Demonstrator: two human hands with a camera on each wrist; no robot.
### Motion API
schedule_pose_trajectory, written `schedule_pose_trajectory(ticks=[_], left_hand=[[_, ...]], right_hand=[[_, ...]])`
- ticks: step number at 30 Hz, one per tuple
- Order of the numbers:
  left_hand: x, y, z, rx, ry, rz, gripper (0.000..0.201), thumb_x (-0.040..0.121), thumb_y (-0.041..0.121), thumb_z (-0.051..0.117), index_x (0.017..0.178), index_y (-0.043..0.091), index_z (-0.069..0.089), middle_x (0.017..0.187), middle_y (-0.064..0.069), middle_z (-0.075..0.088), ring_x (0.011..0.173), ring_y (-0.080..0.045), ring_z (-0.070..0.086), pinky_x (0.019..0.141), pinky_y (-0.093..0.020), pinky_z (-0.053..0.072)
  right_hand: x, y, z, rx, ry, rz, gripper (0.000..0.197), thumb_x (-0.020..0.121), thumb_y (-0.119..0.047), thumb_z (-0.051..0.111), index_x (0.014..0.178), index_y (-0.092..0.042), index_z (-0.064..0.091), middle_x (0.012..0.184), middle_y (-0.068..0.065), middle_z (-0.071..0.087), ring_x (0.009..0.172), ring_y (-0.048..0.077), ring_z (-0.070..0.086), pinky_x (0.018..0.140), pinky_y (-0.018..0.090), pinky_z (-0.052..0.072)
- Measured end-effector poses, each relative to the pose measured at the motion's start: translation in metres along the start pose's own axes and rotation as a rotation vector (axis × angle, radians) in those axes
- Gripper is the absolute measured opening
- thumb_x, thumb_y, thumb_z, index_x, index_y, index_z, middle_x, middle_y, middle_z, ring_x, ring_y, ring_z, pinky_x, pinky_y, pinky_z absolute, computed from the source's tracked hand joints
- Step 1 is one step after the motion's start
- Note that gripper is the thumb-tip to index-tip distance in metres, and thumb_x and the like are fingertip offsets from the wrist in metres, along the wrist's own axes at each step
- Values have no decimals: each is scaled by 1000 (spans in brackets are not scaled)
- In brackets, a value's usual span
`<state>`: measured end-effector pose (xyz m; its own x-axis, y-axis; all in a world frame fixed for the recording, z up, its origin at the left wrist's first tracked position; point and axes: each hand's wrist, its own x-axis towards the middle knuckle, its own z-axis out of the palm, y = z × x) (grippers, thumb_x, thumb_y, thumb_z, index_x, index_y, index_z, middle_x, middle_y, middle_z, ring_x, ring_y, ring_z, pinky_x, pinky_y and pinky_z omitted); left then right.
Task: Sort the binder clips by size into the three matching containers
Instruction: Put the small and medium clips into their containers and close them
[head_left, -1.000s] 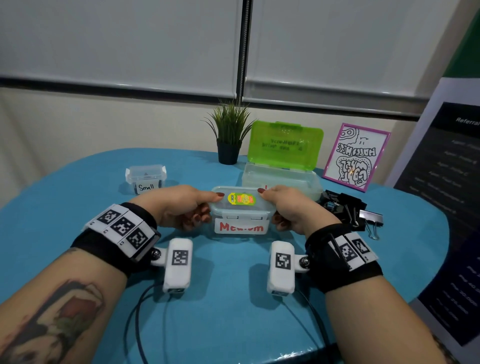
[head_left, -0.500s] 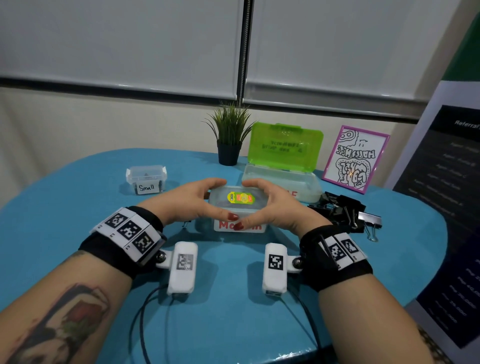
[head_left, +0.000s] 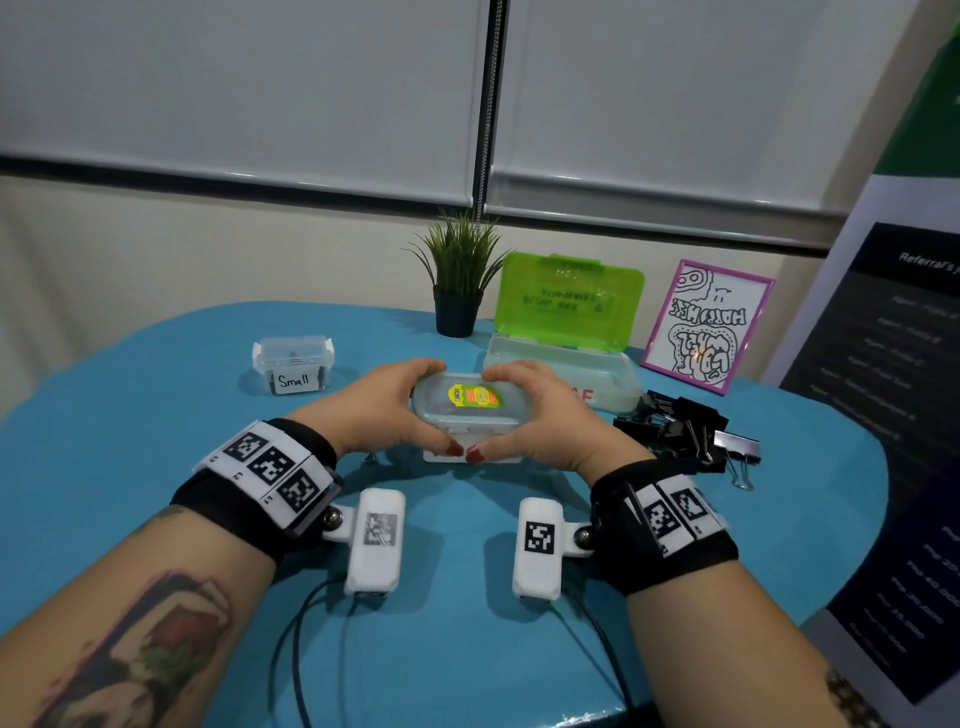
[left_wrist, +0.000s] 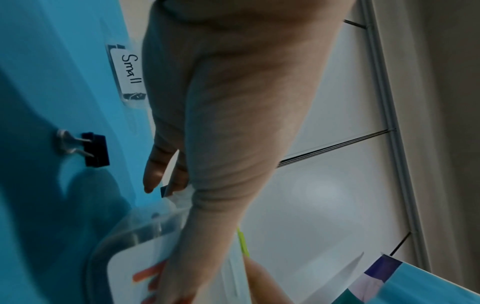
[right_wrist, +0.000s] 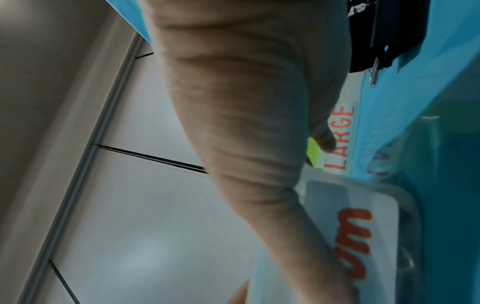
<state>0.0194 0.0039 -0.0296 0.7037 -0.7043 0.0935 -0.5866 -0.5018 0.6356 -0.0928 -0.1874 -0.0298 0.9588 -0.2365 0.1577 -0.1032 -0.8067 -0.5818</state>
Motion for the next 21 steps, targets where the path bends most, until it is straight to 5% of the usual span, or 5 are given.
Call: schedule_pose_trajectory(ticks=[5,8,11,15,21], left_hand=[[-1,-2,-8,57,137,-93,90,73,23,86,151,22,40,146,1,48,125,-16,53,92,-23,43],[2,-5,-14,152,236,-84,64,81,18,76,140,24,55,155,1,38,137,-19,43,109,-29,34],[3,-3,-16,184,259,-66,47,88,16,64,134,27,61,151,4,47,133,-20,48,106,-28,37],[4,-6,-13,246,173,-94,47,96,26,57,142,26,50,142,-4,53,126,-26,53,101,-32,42],[7,-11,-13,267,82,-57,64,101,28,51,157,20,21,165,0,18,153,-18,8,119,-32,14]], right_hand=[[9,-12,5,-43,52,-6,42,85,-26,77,125,-33,69,140,-5,60,125,16,57,106,30,43],[24,-20,18,-114,-16,-14,45,94,-21,62,137,-36,60,135,-3,62,118,20,61,103,33,48],[46,-28,24,-155,-65,-9,49,96,-15,54,140,-35,56,133,0,63,116,22,62,102,36,49],[70,-44,24,-181,-147,5,50,99,-10,48,146,-27,51,137,4,60,120,25,59,103,33,46],[94,-48,32,-131,-174,31,55,98,-1,44,148,-22,47,142,8,54,124,28,55,106,35,45]])
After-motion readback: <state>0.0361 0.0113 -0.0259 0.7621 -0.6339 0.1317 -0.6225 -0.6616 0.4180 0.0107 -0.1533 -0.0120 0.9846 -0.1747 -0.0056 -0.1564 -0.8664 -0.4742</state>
